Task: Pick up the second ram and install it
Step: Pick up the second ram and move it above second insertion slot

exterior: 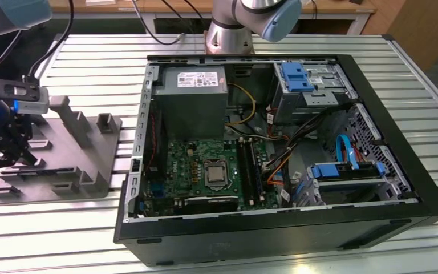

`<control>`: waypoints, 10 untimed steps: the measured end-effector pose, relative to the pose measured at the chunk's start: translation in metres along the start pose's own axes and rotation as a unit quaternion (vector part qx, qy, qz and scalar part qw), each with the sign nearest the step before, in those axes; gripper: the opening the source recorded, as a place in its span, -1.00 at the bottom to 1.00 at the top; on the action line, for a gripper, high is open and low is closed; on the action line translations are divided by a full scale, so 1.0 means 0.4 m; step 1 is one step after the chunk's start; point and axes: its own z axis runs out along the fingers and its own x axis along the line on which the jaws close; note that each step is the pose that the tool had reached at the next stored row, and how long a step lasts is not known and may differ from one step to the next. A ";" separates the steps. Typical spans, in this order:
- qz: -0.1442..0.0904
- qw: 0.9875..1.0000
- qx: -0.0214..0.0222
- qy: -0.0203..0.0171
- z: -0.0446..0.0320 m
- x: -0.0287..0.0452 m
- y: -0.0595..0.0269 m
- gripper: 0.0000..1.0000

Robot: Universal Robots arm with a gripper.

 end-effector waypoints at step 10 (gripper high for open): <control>-0.030 1.000 -0.001 0.000 0.000 0.000 0.000 -0.80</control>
